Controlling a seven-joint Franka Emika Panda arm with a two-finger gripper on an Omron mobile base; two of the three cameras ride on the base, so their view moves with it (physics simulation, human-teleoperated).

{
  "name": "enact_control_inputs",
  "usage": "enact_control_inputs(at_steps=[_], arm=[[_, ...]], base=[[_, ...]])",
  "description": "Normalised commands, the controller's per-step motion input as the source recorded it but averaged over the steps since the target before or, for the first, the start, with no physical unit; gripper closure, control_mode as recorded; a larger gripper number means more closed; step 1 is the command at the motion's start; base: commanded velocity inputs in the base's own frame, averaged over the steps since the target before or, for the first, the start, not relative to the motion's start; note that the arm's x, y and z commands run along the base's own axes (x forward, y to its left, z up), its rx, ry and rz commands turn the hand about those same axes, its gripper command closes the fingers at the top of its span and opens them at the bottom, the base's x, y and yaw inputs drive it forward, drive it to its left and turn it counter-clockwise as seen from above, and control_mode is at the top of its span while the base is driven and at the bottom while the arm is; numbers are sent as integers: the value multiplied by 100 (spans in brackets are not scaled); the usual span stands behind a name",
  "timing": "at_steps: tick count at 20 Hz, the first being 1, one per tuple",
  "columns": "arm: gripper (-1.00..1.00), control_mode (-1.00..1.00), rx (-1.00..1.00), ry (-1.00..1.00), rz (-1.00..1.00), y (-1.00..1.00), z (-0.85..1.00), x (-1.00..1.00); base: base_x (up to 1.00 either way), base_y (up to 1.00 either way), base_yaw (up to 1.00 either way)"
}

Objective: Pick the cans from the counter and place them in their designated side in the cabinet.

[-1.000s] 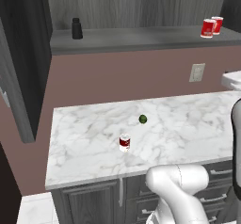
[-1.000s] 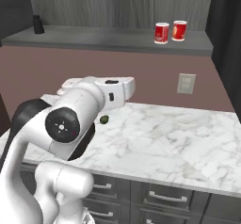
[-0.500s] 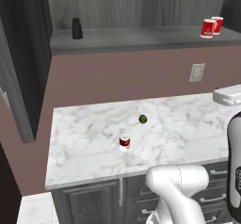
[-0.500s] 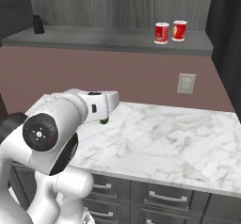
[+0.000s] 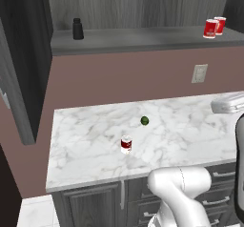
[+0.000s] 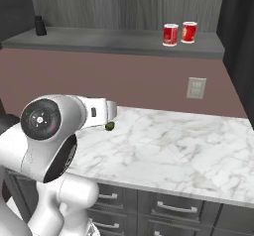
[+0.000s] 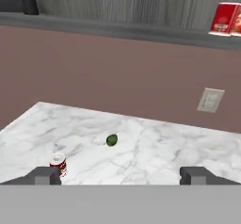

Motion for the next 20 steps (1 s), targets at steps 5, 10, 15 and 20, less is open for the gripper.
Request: enact_control_inputs(at_steps=[5, 10, 15, 20], arm=[[-100, -100, 0, 9, 5, 47, -25, -9], [-100, -100, 3, 8, 4, 48, -8, -9], [-100, -100, 0, 6, 1, 29, -7, -10], [-100, -100, 0, 13, 1, 25, -6, -3]], base=[[0, 0, 0], [0, 0, 0], [0, 0, 0], [0, 0, 0]])
